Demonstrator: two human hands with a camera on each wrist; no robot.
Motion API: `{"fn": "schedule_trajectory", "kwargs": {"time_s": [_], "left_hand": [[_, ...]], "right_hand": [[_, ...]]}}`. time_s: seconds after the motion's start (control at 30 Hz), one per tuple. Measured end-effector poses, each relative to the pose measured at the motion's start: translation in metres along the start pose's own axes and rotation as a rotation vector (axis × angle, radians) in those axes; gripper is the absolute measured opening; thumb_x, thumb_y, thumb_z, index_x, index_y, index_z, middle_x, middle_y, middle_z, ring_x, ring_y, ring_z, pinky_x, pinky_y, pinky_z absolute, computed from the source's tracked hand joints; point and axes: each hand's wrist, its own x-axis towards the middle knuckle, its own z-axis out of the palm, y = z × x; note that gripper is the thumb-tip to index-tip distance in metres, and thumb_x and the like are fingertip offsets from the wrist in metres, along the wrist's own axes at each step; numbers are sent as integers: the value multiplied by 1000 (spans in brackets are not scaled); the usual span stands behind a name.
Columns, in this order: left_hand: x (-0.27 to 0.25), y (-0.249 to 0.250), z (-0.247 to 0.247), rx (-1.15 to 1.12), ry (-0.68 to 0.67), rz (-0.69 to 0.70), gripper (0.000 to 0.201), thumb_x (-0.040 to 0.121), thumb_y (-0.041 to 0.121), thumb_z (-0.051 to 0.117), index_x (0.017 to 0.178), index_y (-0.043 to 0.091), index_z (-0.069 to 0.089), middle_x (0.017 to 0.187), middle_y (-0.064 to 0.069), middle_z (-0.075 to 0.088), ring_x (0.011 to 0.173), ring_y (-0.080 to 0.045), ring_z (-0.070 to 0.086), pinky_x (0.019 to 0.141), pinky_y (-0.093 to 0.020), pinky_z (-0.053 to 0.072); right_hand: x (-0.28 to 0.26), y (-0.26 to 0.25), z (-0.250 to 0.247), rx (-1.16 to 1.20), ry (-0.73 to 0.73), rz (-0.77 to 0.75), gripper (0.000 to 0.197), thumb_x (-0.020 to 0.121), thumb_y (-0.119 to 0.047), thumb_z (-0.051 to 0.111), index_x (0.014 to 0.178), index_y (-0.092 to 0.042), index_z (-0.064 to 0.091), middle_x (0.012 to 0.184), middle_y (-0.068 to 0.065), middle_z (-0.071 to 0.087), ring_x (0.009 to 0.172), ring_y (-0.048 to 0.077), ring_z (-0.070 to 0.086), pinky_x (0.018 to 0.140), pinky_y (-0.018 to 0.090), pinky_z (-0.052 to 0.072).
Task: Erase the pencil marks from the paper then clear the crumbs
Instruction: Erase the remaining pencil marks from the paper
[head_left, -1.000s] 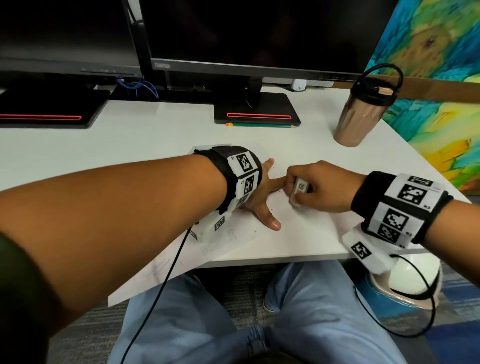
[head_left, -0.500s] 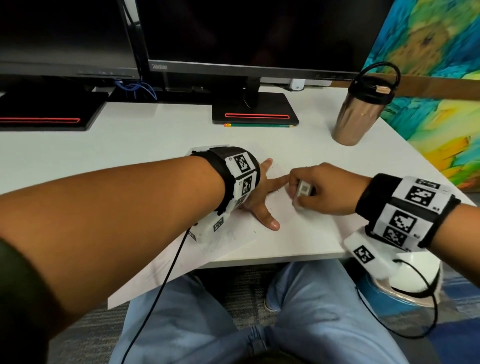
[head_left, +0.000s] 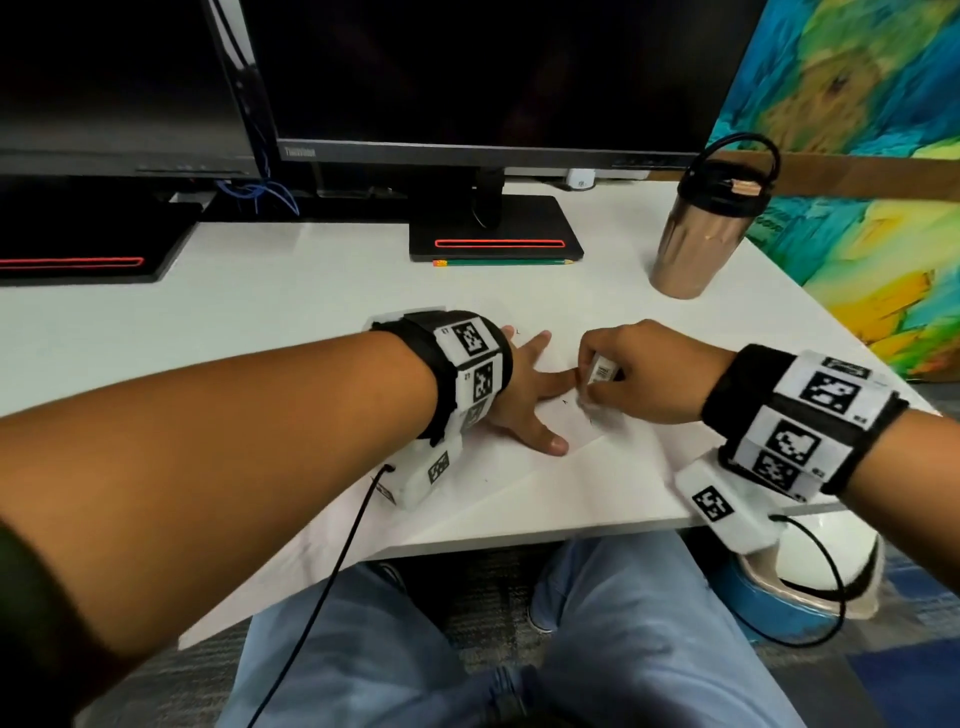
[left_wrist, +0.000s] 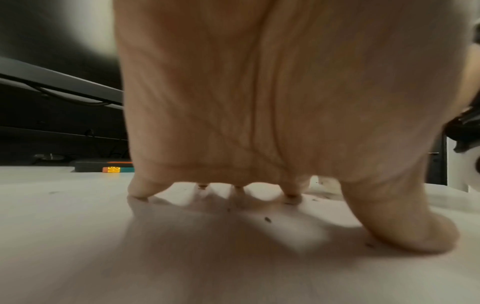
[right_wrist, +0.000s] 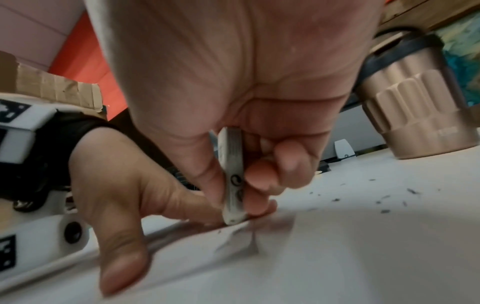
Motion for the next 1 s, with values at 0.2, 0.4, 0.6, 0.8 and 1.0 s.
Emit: {"fn": "schedule_trajectory", "kwargs": {"time_s": [0.2,0.4,0.6,0.8,1.0], "left_hand": [[-5,2,-5,27,-55,-1,101,82,80,48,154,44,-13,161,-8,-30,149,-45,-9,117,-61,10],[-8,-2,1,-96,-31,10,109,79,79,53,149,47,-23,160,-6,-32,148,-44,-16,114,-67,7],[-16,0,9,-58,-60,89,87,91,72,43,155,44,-9,161,3,-31,149,-34,-21,115,-66,6],[-18,3,10,-29,-76,75,85,93,72,37,156,39,-9,161,-1,-32,148,-37,-24,114,-67,5],[-17,3,14,-57,-62,74,85,93,71,35,154,40,-15,160,0,-34,148,-37,-23,113,-68,6]], "right_hand": [[0,-12,5,-41,-88,-31,13,87,-25,62,96,-16,61,87,-2,63,82,19,58,73,33,49],[-2,-2,-18,-28,59,10,9,85,-26,64,89,-19,60,83,-3,62,75,16,56,66,30,45],[-10,-19,-4,55,-33,-68,8,84,-25,67,87,-20,61,78,-7,64,71,9,58,66,29,49],[-6,-20,9,18,-85,-68,10,87,-25,64,88,-26,53,73,-15,56,69,5,54,65,26,44],[-5,-13,8,4,-28,-30,10,86,-26,64,92,-21,58,84,-5,64,78,16,58,72,32,49]]}}
